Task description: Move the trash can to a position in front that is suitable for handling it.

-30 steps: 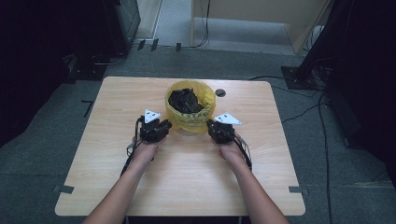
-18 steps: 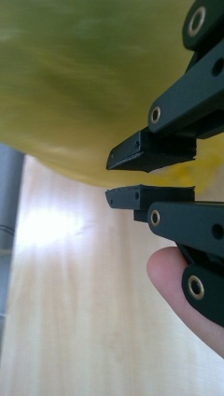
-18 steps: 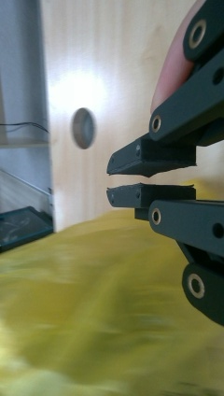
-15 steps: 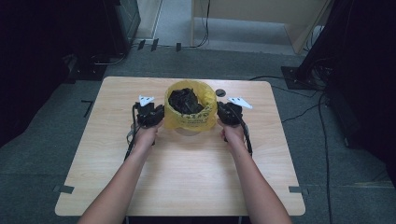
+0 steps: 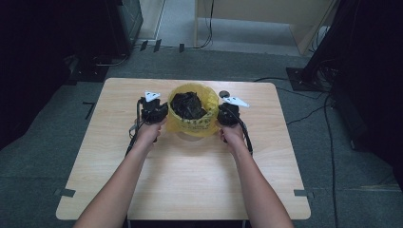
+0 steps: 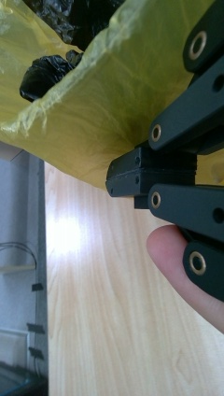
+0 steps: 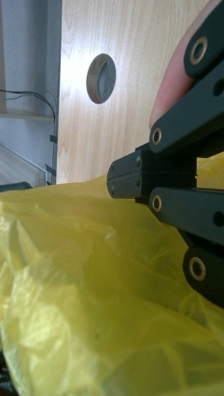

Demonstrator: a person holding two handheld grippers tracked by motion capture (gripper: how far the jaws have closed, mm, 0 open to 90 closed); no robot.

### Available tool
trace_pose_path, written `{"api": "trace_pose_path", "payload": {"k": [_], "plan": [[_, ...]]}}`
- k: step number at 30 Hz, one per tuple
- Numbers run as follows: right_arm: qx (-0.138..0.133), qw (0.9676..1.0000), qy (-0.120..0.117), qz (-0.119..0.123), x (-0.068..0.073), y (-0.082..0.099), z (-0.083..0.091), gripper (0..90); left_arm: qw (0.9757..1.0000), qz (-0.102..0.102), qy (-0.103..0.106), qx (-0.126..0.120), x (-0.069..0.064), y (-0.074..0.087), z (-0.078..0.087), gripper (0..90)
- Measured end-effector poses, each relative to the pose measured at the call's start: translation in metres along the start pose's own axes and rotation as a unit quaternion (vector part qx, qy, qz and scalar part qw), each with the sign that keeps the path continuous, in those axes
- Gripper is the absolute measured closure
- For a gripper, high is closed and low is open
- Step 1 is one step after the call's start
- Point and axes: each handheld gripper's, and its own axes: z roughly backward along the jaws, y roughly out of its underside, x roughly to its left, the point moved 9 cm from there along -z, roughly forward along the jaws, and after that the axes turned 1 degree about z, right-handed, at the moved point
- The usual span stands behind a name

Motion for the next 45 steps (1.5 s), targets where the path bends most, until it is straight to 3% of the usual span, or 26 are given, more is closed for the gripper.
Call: {"api": "trace_pose_path", "payload": {"k": [5,10,14,15,17,19,23,24,27,30,31,32,34,36,38,41,42,43,44,45], "plan": [[0.003,0.9993,0.006,0.037,0.008,0.011,0.014,90.0,0.9999,-0.012,0.010,0.003,-0.006,0.015,0.014,90.0],[0.001,0.9997,0.002,0.025,0.015,0.022,0.030,90.0,0.9998,-0.007,0.017,0.003,-0.013,0.028,0.028,90.0],[0.004,0.9998,-0.001,0.019,0.020,0.030,0.043,90.0,0.9999,-0.009,0.010,0.007,-0.022,0.042,0.046,90.0],[0.006,0.9997,-0.004,0.022,0.024,0.036,0.054,90.0,0.9998,-0.014,0.013,0.008,-0.027,0.050,0.057,90.0],[0.007,0.9997,-0.010,0.023,0.029,0.043,0.065,90.0,0.9997,-0.006,0.023,0.003,-0.032,0.060,0.069,90.0],[0.006,0.9996,-0.012,0.026,0.031,0.047,0.071,90.0,0.9996,-0.006,0.027,0.001,-0.035,0.065,0.075,90.0],[0.006,0.9994,-0.028,0.021,0.042,0.067,0.100,90.0,0.9990,-0.038,0.019,-0.011,-0.049,0.094,0.100,90.0],[0.006,0.9994,-0.028,0.021,0.042,0.067,0.100,90.0,0.9990,-0.038,0.019,-0.011,-0.049,0.094,0.100,90.0],[0.006,0.9989,-0.031,0.034,0.050,0.083,0.122,90.0,0.9984,-0.052,0.019,-0.005,-0.057,0.113,0.116,90.0],[0.011,0.9989,-0.032,0.031,0.057,0.092,0.137,90.0,0.9990,-0.035,0.027,-0.004,-0.062,0.125,0.126,90.0],[0.011,0.9989,-0.032,0.031,0.057,0.092,0.137,90.0,0.9990,-0.035,0.027,-0.004,-0.062,0.125,0.126,90.0],[0.016,0.9992,-0.031,0.019,0.059,0.096,0.144,89.7,0.9985,-0.045,0.030,-0.004,-0.064,0.137,0.130,90.0],[0.019,0.9991,-0.032,0.018,0.059,0.098,0.146,85.9,0.9984,-0.048,0.028,-0.006,-0.063,0.143,0.132,83.5],[0.021,0.9990,-0.039,0.007,0.056,0.101,0.150,80.3,0.9987,-0.039,0.031,0.004,-0.058,0.155,0.130,79.6],[0.022,0.9992,-0.027,-0.021,0.043,0.104,0.156,80.3,0.9987,-0.045,0.016,0.016,-0.047,0.164,0.129,71.8],[0.012,0.9988,-0.002,-0.047,0.026,0.096,0.167,78.6,0.9982,-0.050,0.025,0.022,-0.043,0.165,0.130,65.4],[-0.001,0.9986,0.000,-0.053,0.022,0.089,0.172,77.6,0.9959,-0.084,0.024,0.024,-0.038,0.165,0.129,63.0],[-0.013,0.9983,0.000,-0.056,0.020,0.083,0.178,76.7,0.9942,-0.101,0.025,0.027,-0.035,0.166,0.128,61.1],[-0.024,0.9981,0.002,-0.057,0.019,0.076,0.183,76.4,0.9942,-0.101,0.025,0.027,-0.035,0.166,0.128,59.9],[-0.037,0.9979,0.005,-0.054,0.018,0.069,0.189,76.2,0.9921,-0.097,0.064,0.048,-0.032,0.171,0.127,58.2]]}}
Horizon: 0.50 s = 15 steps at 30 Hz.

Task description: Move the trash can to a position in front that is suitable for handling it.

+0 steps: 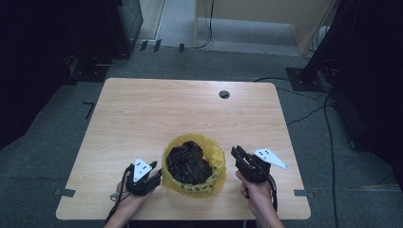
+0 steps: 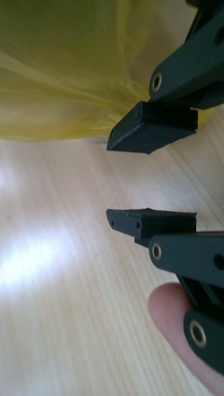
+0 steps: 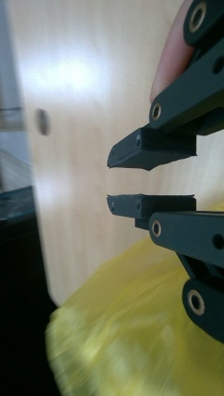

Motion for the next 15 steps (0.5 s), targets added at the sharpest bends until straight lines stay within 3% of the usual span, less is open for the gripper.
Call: {"api": "trace_pose_path", "payload": {"k": [1,2,3,7,8,11,12,14,15], "plan": [[-0.012,0.9999,0.002,0.004,0.002,-0.007,0.005,75.8,1.0000,0.000,0.000,0.000,0.000,0.000,0.000,56.3],[-0.024,0.9996,0.004,0.012,0.004,-0.013,0.010,75.4,0.9998,-0.001,0.018,0.011,0.002,0.003,0.000,54.8],[-0.033,0.9993,0.004,0.017,0.008,-0.018,0.015,74.8,0.9997,-0.004,0.022,0.013,0.003,0.005,0.001,54.0],[-0.058,0.9971,-0.008,0.050,0.025,-0.033,0.028,73.4,0.9975,-0.040,0.048,0.034,0.004,0.011,0.004,48.5],[-0.060,0.9966,-0.011,0.054,0.030,-0.034,0.029,72.9,0.9975,-0.040,0.048,0.034,0.004,0.011,0.004,46.6],[-0.058,0.9961,-0.026,0.062,0.039,-0.036,0.031,71.5,0.9944,-0.058,0.071,0.052,-0.001,0.016,0.005,43.7],[-0.054,0.9954,-0.037,0.071,0.046,-0.036,0.031,70.3,0.9923,-0.068,0.087,0.057,-0.004,0.018,0.006,39.9],[-0.051,0.9953,-0.038,0.073,0.050,-0.035,0.030,66.4,0.9912,-0.072,0.094,0.059,-0.005,0.019,0.007,36.6],[-0.047,0.9955,-0.038,0.073,0.051,-0.033,0.029,64.3,0.9891,-0.078,0.106,0.067,-0.009,0.021,0.007,34.8]]}}
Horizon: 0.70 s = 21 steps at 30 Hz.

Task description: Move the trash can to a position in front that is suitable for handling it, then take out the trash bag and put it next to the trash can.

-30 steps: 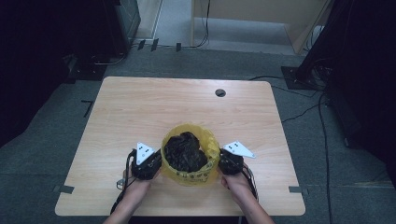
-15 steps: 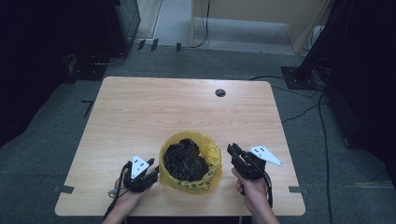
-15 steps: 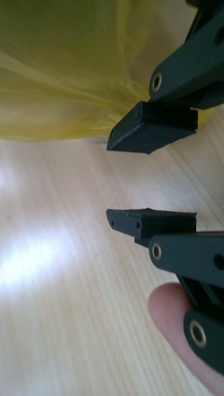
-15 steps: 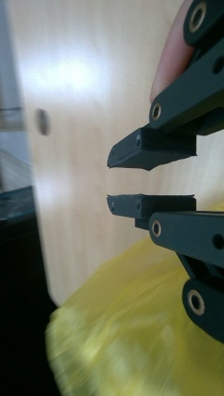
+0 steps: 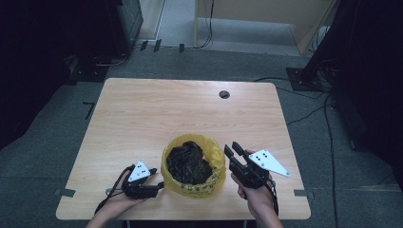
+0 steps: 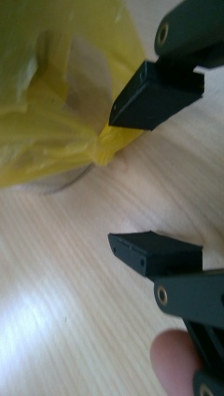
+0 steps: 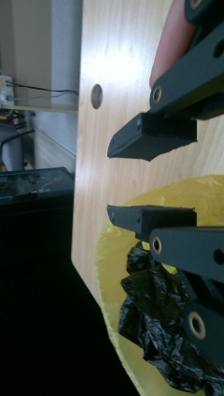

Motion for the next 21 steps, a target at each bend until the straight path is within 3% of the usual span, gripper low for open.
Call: {"api": "trace_pose_path", "payload": {"k": [4,7,11,14,16,17,19,21], "plan": [[0.017,0.9998,-0.007,-0.003,0.005,0.006,-0.006,62.3,0.9999,0.000,-0.005,0.010,-0.005,-0.001,-0.005,26.5],[0.025,0.9996,-0.010,0.000,0.008,0.009,-0.009,63.6,0.9999,0.001,-0.008,0.008,-0.008,-0.003,-0.008,25.6],[0.035,0.9993,-0.010,0.004,0.014,0.014,-0.016,69.0,0.9996,-0.001,-0.030,0.003,-0.010,-0.007,-0.011,27.2],[0.037,0.9993,0.001,0.001,0.015,0.018,-0.018,72.3,0.9995,-0.014,-0.029,-0.004,-0.013,-0.009,-0.009,40.8],[0.036,0.9994,0.001,0.000,0.015,0.018,-0.019,73.5,0.9995,-0.019,-0.025,-0.011,-0.015,-0.010,-0.007,44.8],[0.035,0.9993,0.006,0.010,0.017,0.019,-0.019,75.0,0.9993,-0.022,-0.024,-0.018,-0.016,-0.012,-0.005,55.8],[0.034,0.9993,0.010,0.013,0.019,0.019,-0.020,75.7,0.9988,-0.021,-0.024,-0.037,-0.018,-0.017,-0.001,65.9],[0.029,0.9991,0.016,0.026,0.020,0.020,-0.020,76.3,0.9973,-0.009,-0.017,-0.072,-0.021,-0.032,0.011,75.5]]}}
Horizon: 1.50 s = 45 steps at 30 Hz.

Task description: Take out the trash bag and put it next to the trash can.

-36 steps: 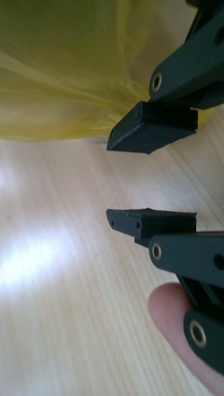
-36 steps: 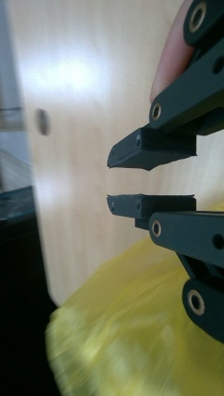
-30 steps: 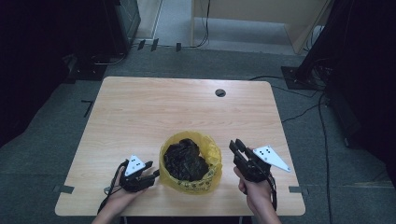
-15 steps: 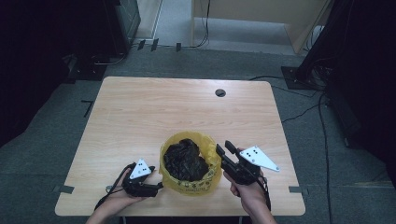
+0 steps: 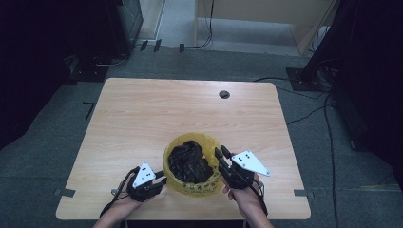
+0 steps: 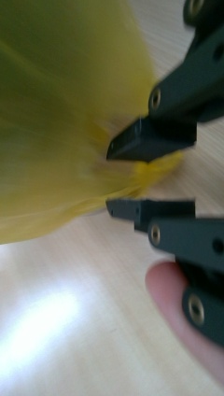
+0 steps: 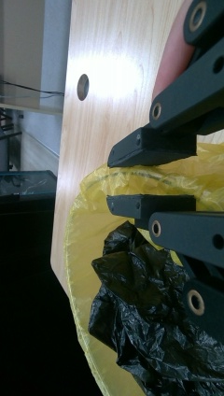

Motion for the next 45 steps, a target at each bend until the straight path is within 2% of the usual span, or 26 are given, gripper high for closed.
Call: {"api": "trace_pose_path", "payload": {"k": [2,3,4,5,6,7,10,13,15,18,20,22,24,25,27,29,30,32,34,36,38,40,41,42,43,45], "plan": [[0.002,1.0000,0.001,-0.004,0.000,0.000,0.000,76.4,0.9997,0.013,0.006,-0.018,-0.002,-0.014,0.008,83.2],[0.002,1.0000,0.001,-0.004,0.000,0.000,0.000,76.4,0.9997,0.013,0.006,-0.018,-0.002,-0.014,0.008,85.1],[0.001,1.0000,0.004,-0.004,-0.001,0.000,0.000,76.6,0.9988,0.021,0.011,-0.043,-0.002,-0.030,0.019,86.8],[0.001,1.0000,0.004,-0.004,-0.001,0.000,0.000,76.6,0.9988,0.021,0.011,-0.043,-0.002,-0.030,0.019,88.1],[0.003,1.0000,0.007,-0.002,-0.001,0.000,-0.001,76.9,0.9970,0.028,0.018,-0.070,-0.004,-0.046,0.030,89.0],[0.003,1.0000,0.007,-0.002,-0.001,0.000,-0.001,76.9,0.9970,0.028,0.018,-0.070,-0.004,-0.046,0.030,89.5],[0.006,0.9999,0.013,0.000,-0.002,0.000,-0.002,77.8,0.9937,0.032,0.018,-0.106,-0.007,-0.067,0.046,90.0],[0.008,0.9997,0.021,0.000,-0.004,0.001,-0.004,78.9,0.9909,0.027,0.013,-0.131,-0.012,-0.086,0.058,90.0],[0.009,0.9996,0.027,0.005,-0.003,0.001,-0.005,79.7,0.9897,0.008,0.002,-0.143,-0.017,-0.101,0.064,90.0],[0.011,0.9994,0.032,0.009,-0.001,0.002,-0.007,80.3,0.9877,-0.004,0.002,-0.156,-0.023,-0.122,0.067,90.0],[0.014,0.9993,0.034,0.008,0.000,0.003,-0.009,80.3,0.9865,0.003,0.003,-0.164,-0.025,-0.134,0.063,90.0],[0.014,0.9991,0.039,0.009,0.000,0.003,-0.010,80.4,0.9851,0.013,0.016,-0.171,-0.032,-0.146,0.058,90.0],[0.013,0.9989,0.044,0.012,0.002,0.002,-0.011,80.4,0.9840,0.007,0.032,-0.175,-0.045,-0.154,0.052,90.0],[0.013,0.9987,0.047,0.012,0.003,0.002,-0.011,80.5,0.9832,0.002,0.043,-0.177,-0.052,-0.156,0.049,90.0],[0.013,0.9986,0.049,0.015,0.005,0.002,-0.013,80.5,0.9821,0.005,0.066,-0.176,-0.063,-0.156,0.041,90.0],[0.015,0.9985,0.050,0.018,0.006,0.001,-0.015,80.2,0.9820,0.001,0.066,-0.177,-0.064,-0.155,0.035,87.9],[0.016,0.9983,0.051,0.023,0.007,0.001,-0.016,79.9,0.9809,0.011,0.069,-0.182,-0.061,-0.156,0.034,85.3],[0.016,0.9980,0.054,0.029,0.007,0.000,-0.019,76.7,0.9800,0.020,0.060,-0.188,-0.054,-0.156,0.034,82.7],[0.011,0.9988,0.041,0.024,0.006,-0.002,-0.021,63.4,0.9790,0.036,0.054,-0.193,-0.045,-0.156,0.036,81.1],[0.000,0.9997,0.026,0.004,0.002,-0.006,-0.017,50.8,0.9786,0.044,0.047,-0.195,-0.038,-0.153,0.040,81.0],[-0.016,0.9994,0.026,-0.018,-0.008,-0.012,-0.010,44.0,0.9783,0.049,0.042,-0.197,-0.032,-0.151,0.043,80.9],[-0.035,0.9976,0.041,-0.043,-0.023,-0.018,-0.001,43.4,0.9782,0.053,0.040,-0.197,-0.029,-0.149,0.046,80.9],[-0.057,0.9926,0.075,-0.077,-0.041,-0.019,0.010,43.6,0.9780,0.055,0.038,-0.197,-0.028,-0.148,0.047,80.8],[-0.059,0.9895,0.094,-0.092,-0.051,-0.015,0.014,43.7,0.9781,0.055,0.036,-0.197,-0.027,-0.147,0.048,80.7],[-0.052,0.9876,0.106,-0.102,-0.059,-0.008,0.015,43.7,0.9782,0.056,0.035,-0.197,-0.026,-0.146,0.049,80.6],[-0.011,0.9885,0.113,-0.100,-0.070,0.016,0.011,43.7,0.9785,0.059,0.031,-0.195,-0.022,-0.144,0.051,80.5]]}}
